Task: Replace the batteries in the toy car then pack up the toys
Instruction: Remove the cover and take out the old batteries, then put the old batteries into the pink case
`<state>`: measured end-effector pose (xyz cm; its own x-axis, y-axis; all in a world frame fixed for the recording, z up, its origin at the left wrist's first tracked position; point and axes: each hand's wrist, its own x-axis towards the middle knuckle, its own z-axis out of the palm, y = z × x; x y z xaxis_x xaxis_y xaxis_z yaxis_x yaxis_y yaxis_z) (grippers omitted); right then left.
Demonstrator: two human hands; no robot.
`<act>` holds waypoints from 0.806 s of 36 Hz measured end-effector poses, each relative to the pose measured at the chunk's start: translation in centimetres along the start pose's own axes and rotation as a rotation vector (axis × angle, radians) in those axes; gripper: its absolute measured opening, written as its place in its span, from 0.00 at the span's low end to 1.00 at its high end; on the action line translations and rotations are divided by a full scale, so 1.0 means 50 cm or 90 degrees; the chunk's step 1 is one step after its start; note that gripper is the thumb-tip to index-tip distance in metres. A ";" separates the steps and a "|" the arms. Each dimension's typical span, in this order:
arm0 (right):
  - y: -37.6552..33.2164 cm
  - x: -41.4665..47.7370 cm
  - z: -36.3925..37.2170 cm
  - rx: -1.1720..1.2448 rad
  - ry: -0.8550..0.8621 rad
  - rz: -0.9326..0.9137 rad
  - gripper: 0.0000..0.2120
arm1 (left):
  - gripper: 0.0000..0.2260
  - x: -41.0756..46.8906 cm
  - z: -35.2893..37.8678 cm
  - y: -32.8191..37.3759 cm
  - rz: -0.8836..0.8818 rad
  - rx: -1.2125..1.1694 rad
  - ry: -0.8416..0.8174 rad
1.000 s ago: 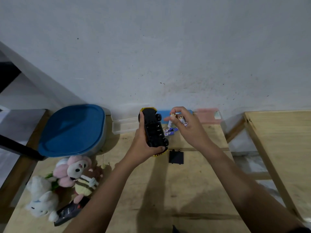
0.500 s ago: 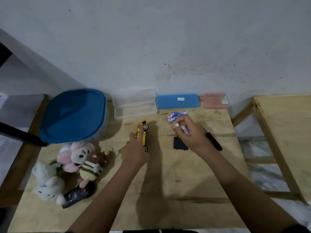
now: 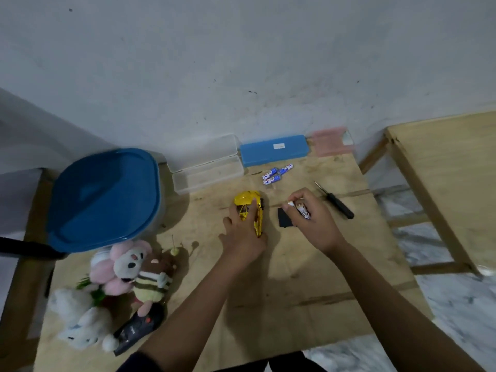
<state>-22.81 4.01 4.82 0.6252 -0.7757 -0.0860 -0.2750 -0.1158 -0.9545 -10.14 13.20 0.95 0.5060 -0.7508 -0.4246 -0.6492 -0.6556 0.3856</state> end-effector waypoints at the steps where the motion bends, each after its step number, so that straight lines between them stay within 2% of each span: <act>1: 0.001 -0.005 -0.002 -0.002 0.006 0.008 0.05 | 0.37 0.000 0.002 0.000 -0.003 0.003 -0.008; 6: 0.005 -0.021 -0.023 -0.009 0.039 0.019 0.05 | 0.38 0.013 -0.001 0.003 -0.030 0.009 -0.030; 9: 0.010 -0.018 -0.046 -0.001 0.055 0.011 0.06 | 0.36 0.018 -0.014 0.010 -0.024 0.016 0.016; 11: 0.019 -0.005 -0.065 0.009 0.071 0.016 0.06 | 0.34 0.027 -0.028 0.021 0.031 0.021 0.085; 15: 0.048 0.046 -0.116 0.035 0.118 0.040 0.07 | 0.31 0.087 -0.054 0.080 0.163 -0.126 0.149; 20: 0.127 0.135 -0.203 0.045 0.183 0.081 0.08 | 0.24 0.218 -0.045 0.180 0.228 -0.228 0.108; 23: 0.169 0.185 -0.246 0.080 0.219 0.131 0.09 | 0.20 0.276 -0.022 0.230 0.263 -0.194 0.093; 29: 0.251 0.269 -0.275 0.052 0.208 0.170 0.09 | 0.25 0.366 0.018 0.309 0.300 -0.149 0.084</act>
<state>-27.91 -16.41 -4.40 0.2721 -0.9291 -0.2505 -0.3290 0.1548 -0.9315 -11.41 -10.60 -1.60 0.2681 -0.9615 -0.0606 -0.6864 -0.2348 0.6882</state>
